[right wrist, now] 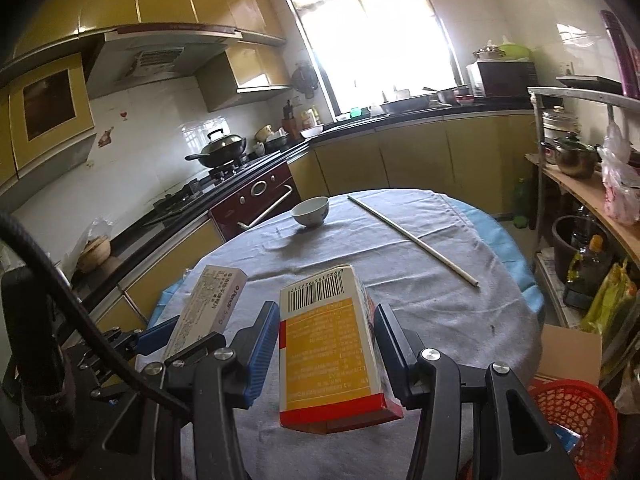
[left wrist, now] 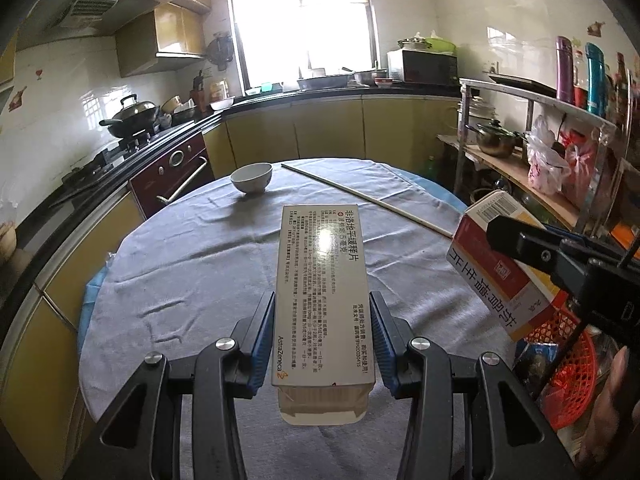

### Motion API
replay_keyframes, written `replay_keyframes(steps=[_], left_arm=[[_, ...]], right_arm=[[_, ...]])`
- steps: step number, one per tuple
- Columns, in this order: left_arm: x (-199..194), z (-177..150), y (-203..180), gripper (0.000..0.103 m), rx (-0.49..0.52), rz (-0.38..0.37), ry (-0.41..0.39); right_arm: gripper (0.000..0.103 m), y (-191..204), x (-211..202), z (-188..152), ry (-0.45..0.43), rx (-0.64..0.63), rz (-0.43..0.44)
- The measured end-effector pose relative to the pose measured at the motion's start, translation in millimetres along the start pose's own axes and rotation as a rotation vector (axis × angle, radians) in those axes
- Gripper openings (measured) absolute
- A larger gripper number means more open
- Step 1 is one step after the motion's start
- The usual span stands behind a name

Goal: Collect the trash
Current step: 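Lift and carry both boxes toward the red basket with both tools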

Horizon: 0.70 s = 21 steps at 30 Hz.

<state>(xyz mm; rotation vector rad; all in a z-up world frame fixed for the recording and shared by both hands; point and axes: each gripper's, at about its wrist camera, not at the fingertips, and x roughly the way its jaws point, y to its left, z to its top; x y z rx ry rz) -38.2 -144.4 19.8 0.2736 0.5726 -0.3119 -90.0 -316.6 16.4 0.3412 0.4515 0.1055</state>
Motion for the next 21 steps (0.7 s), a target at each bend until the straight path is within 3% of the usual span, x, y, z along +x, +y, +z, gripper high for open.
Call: replay_keyframes(steps=[21], left_arm=[[1.5, 0.5, -32.8, 0.047, 0.073, -0.032, 0.017]], right_arm=[[0.052, -28.7, -21.1, -6.3, -0.015, 0.041, -0.046]])
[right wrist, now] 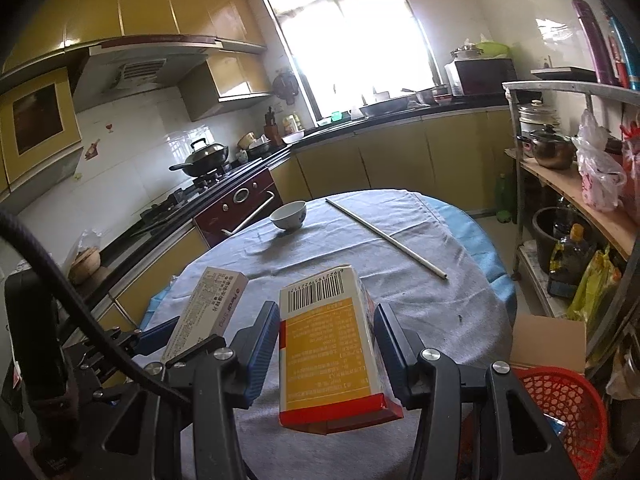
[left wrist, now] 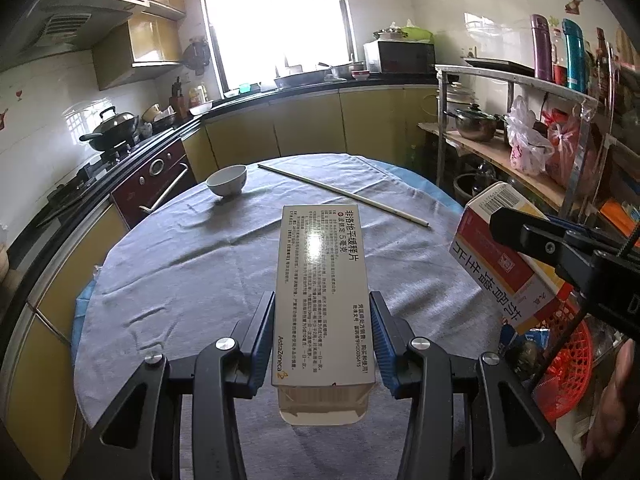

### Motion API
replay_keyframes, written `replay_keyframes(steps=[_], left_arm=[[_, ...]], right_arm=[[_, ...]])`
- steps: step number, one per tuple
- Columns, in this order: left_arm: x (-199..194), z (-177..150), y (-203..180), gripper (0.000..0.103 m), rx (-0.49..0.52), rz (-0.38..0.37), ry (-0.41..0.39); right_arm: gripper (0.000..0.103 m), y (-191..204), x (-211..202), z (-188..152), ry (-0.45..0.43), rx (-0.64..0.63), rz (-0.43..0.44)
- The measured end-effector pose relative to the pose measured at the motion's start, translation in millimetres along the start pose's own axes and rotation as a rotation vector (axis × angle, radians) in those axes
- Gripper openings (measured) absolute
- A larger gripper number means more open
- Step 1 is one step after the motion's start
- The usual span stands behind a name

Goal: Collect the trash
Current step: 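Lift and carry both boxes toward the red basket with both tools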

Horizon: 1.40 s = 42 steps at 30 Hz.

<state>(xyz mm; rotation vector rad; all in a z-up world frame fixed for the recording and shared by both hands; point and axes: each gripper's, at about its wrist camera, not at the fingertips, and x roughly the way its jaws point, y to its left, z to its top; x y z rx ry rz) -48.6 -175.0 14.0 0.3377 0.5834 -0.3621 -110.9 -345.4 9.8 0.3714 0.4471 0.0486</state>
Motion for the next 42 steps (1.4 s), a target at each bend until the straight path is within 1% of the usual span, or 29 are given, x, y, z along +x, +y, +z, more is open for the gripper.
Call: replay_keyframes(steps=[20, 36, 42], left_arm=[[6.0, 0.9, -28.1, 0.047, 0.065, -0.047, 0.020], [-3.0, 1.3, -49.4, 0.047, 0.120, -0.093, 0.002], [-7.2, 2.0, -60.3, 0.047, 0.151, -0.134, -0.012]], right_arm=[[0.052, -23.4, -3.1, -2.2, 0.000, 0.039, -0.032], [0.052, -35.4, -18.9, -4.4, -0.019, 0.048, -0.071], [0.052, -47.7, -28.4, -7.3, -0.026, 0.064, -0.097]])
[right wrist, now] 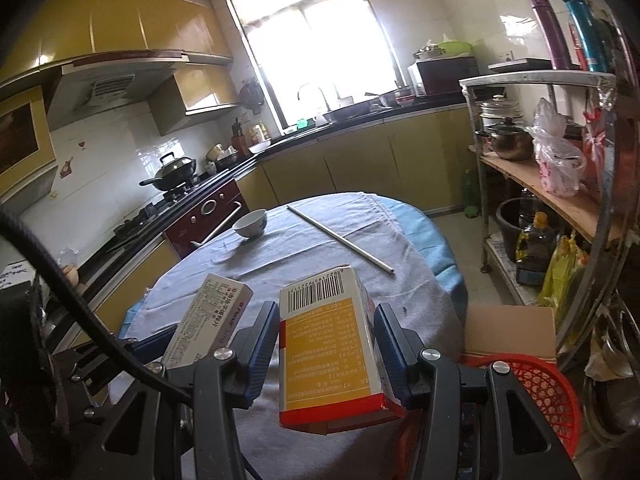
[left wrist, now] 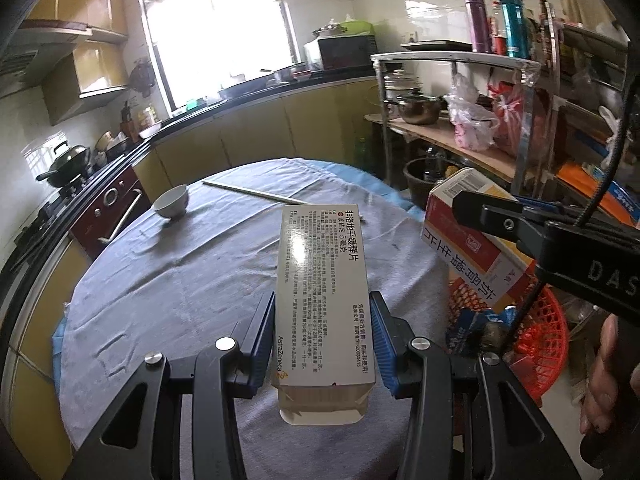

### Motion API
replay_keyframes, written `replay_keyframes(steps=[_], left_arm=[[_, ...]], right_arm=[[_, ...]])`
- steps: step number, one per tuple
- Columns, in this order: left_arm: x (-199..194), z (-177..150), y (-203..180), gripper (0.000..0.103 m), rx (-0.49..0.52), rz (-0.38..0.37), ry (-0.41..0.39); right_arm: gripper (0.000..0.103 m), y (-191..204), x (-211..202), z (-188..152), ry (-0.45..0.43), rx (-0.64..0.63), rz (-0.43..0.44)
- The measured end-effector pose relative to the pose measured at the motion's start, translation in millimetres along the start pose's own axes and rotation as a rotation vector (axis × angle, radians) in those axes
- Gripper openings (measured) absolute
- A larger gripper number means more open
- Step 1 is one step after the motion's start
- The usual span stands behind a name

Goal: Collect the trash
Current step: 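Lift and carry both boxes toward the red basket with both tools, then open the right tool over the basket while the left tool lowers the white box in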

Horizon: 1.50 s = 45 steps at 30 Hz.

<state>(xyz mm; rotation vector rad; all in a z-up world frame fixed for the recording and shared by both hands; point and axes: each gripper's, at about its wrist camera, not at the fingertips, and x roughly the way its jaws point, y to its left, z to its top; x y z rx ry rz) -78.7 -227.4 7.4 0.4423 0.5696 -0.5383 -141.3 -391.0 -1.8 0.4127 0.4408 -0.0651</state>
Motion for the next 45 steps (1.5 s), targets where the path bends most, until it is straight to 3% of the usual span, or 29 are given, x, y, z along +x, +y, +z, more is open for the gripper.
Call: replay_keyframes(steps=[28, 32, 41, 45], left_arm=[[6.8, 7.5, -86.9, 0.047, 0.204, -0.151, -0.001], [13.6, 4.2, -97.8, 0.047, 0.227, -0.197, 0.030], [41.6, -9.3, -117.0, 0.047, 0.204, -0.386, 0.198], [49.4, -13.0, -122.7, 0.047, 0.203, -0.424, 0.230]], right_arm=[[0.052, -95.2, -39.0, -27.7, 0.014, 0.171, -0.159], [0.052, -113.1, -43.7, -35.0, 0.027, 0.210, -0.184], [0.052, -151.1, -50.2, -53.0, 0.064, 0.299, -0.248], [0.052, -171.0, -49.0, -62.8, 0.086, 0.363, -0.276]])
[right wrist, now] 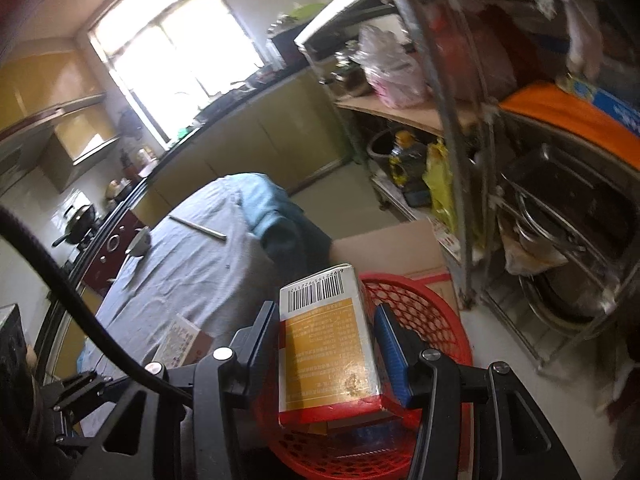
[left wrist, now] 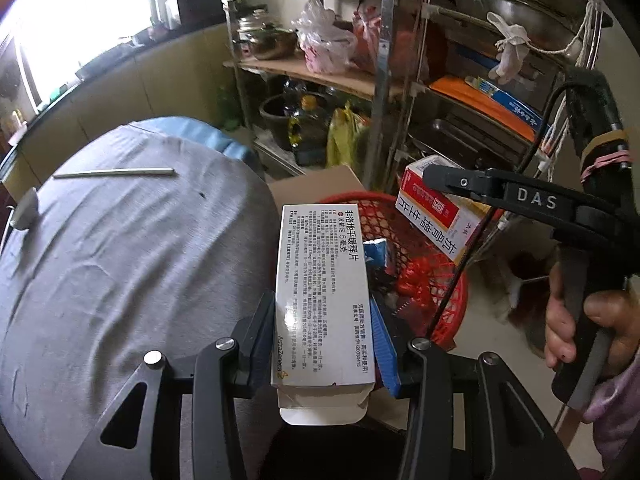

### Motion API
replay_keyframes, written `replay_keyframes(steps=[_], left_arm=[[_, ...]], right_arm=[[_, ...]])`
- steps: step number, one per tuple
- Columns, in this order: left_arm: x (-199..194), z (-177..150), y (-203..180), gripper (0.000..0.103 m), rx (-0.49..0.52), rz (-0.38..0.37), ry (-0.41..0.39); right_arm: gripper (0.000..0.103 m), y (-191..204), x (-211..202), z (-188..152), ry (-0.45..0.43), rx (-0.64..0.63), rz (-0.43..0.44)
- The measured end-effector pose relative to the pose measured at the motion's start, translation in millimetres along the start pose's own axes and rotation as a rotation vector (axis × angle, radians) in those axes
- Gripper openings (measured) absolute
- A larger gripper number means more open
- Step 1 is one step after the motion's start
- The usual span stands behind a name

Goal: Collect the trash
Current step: 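Open the right tool over the basket while the left tool lowers the white box in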

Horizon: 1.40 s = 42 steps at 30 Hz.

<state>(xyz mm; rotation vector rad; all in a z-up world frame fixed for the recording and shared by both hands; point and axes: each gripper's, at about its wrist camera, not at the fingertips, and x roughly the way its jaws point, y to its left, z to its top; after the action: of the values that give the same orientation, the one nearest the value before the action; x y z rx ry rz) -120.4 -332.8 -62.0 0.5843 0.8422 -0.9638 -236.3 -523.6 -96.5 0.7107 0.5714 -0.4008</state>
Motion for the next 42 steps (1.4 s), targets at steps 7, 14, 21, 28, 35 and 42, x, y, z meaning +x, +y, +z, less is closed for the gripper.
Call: replay_keyframes(steps=[7, 14, 21, 28, 35, 42], left_arm=[[12.0, -3.2, -5.8, 0.047, 0.018, -0.002, 0.032], [27.6, -6.1, -9.3, 0.047, 0.037, -0.006, 0.076], [38.7, -7.6, -12.1, 0.047, 0.042, -0.019, 0.103], [52.1, -9.9, -9.1, 0.047, 0.025, -0.054, 0.145], [57.0, -11.1, -5.3, 0.048, 0.018, -0.072, 0.149], [56.0, -12.0, -1.8, 0.051, 0.009, -0.079, 0.155]], right_arm=[[0.053, -22.9, 20.6, -8.3, 0.076, 0.085, -0.021], [0.053, -29.3, 38.5, -18.7, 0.133, 0.129, -0.024], [0.054, -35.2, 49.4, -25.1, 0.170, 0.171, -0.019], [0.054, -39.2, 57.8, -27.3, 0.197, 0.206, -0.024], [0.055, -39.9, 60.3, -26.4, 0.206, 0.225, -0.028], [0.056, -37.6, 63.6, -25.9, 0.216, 0.225, -0.036]])
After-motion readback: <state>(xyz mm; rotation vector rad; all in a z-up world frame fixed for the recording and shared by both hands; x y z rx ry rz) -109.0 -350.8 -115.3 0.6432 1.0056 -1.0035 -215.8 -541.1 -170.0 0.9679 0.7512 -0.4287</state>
